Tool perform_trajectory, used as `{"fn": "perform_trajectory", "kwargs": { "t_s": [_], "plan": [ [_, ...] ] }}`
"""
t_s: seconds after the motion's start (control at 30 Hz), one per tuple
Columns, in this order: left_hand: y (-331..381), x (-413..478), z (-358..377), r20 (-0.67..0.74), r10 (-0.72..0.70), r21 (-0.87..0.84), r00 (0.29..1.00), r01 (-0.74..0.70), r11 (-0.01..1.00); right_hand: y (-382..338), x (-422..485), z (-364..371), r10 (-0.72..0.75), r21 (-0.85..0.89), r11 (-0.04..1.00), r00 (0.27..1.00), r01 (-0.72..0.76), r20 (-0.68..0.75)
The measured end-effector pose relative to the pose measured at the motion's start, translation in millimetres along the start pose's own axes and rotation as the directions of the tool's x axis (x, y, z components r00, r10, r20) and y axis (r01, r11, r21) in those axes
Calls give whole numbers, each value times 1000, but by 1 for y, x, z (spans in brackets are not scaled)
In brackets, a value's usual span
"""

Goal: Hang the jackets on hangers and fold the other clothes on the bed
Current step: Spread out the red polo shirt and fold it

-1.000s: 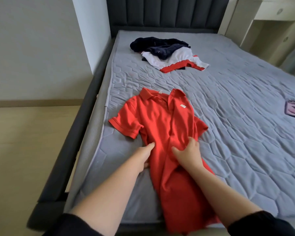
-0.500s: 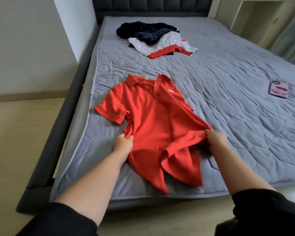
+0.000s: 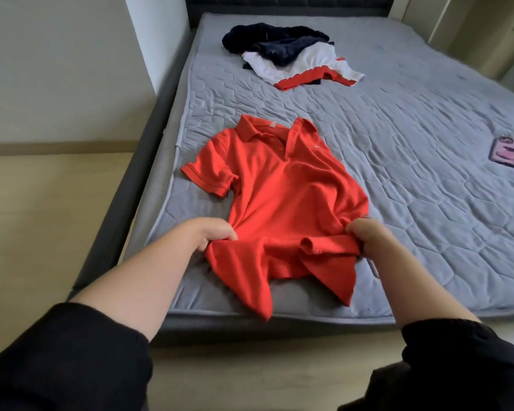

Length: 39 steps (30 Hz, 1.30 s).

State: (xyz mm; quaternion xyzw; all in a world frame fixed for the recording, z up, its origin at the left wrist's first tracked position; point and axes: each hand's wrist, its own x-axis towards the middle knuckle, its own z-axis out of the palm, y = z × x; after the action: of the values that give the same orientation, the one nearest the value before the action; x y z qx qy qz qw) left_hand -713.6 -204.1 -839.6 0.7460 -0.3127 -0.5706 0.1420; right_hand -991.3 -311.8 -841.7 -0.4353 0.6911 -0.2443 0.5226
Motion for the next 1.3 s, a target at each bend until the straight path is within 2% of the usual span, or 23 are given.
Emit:
{"fn": "perform_trajectory", "kwargs": {
  "t_s": [0.07, 0.1, 0.13, 0.17, 0.2, 0.23, 0.3, 0.33, 0.37, 0.43, 0.47, 0.5, 0.57, 0.63, 0.67, 0.73, 0.8, 0.87, 0.97, 1.07, 1.13, 1.2, 1.3],
  "plan": [
    [-5, -12, -15, 0, -25, 146, 1000, 25, 989, 2, 6, -11, -161, -13, 986, 946, 165, -282],
    [-8, -17, -22, -6, -42, 204, 999, 42, 978, 2, 8, -14, -154, 17, 986, 937, 168, -313],
    [-11, -21, -27, -15, -56, 261, 998, 58, 964, 1, 7, -13, -62, 105, 990, 964, 91, -258],
    [-12, -24, -30, -30, -61, 332, 998, 68, 941, 2, 5, -8, 61, 140, 989, 992, -45, -107],
    [-11, -25, -31, -56, -61, 432, 997, 79, 898, 1, 1, -2, 146, 76, 986, 988, -149, 46],
    [-7, -26, -31, -115, -52, 549, 992, 107, 829, 0, -2, 4, 174, -81, 983, 971, -163, 162],
    [5, -23, -26, -327, 70, 723, 943, 201, 661, -2, -5, 12, 133, -420, 907, 951, -4, 278],
    [12, -21, -21, -434, 180, 743, 883, 237, 626, -2, -6, 14, 113, -488, 871, 941, 60, 318],
    [19, -17, -14, -515, 315, 738, 797, 224, 637, -2, -7, 14, 120, -494, 865, 922, 85, 368],
    [34, -3, 4, -527, 599, 771, 602, 43, 635, 1, -8, 10, 154, -457, 885, 869, 90, 470],
    [42, 6, 15, -480, 692, 795, 540, -66, 603, 2, -8, 7, 176, -429, 901, 845, 68, 505],
    [50, 15, 27, -424, 740, 806, 522, -156, 572, 2, -6, 5, 176, -372, 927, 829, 41, 531],
    [64, 37, 45, -368, 729, 747, 577, -283, 601, 3, 5, 5, 99, -57, 995, 831, -82, 547],
    [72, 63, 55, -354, 640, 619, 682, -343, 707, 3, 22, 5, -2, 334, 931, 913, -147, 408],
    [74, 76, 56, -355, 586, 545, 728, -349, 763, 5, 32, 5, -14, 452, 882, 951, -133, 308],
    [71, 102, 56, -372, 515, 474, 772, -320, 821, 6, 53, 6, -9, 577, 804, 968, -143, 251],
    [63, 123, 58, -407, 536, 571, 740, -251, 781, 3, 70, 11, 1, 616, 763, 954, -195, 301],
    [58, 137, 63, -435, 608, 684, 664, -195, 703, -11, 88, 20, 2, 610, 774, 963, -172, 269],
    [56, 145, 64, -440, 696, 747, 567, -200, 634, -40, 107, 33, -24, 562, 824, 986, -75, 165],
    [50, 145, 65, -427, 755, 780, 498, -219, 586, -57, 119, 36, 32, 394, 916, 992, -79, 123],
    [47, 143, 66, -416, 785, 791, 459, -242, 561, -66, 124, 24, 22, 322, 947, 1000, -18, -11],
    [47, 142, 65, -408, 797, 791, 446, -264, 552, -74, 131, 1, -7, 348, 933, 969, 95, -245],
    [48, 142, 64, -397, 782, 787, 480, -260, 560, -89, 137, -36, 58, 572, 781, 883, 251, -466]
  ]
}}
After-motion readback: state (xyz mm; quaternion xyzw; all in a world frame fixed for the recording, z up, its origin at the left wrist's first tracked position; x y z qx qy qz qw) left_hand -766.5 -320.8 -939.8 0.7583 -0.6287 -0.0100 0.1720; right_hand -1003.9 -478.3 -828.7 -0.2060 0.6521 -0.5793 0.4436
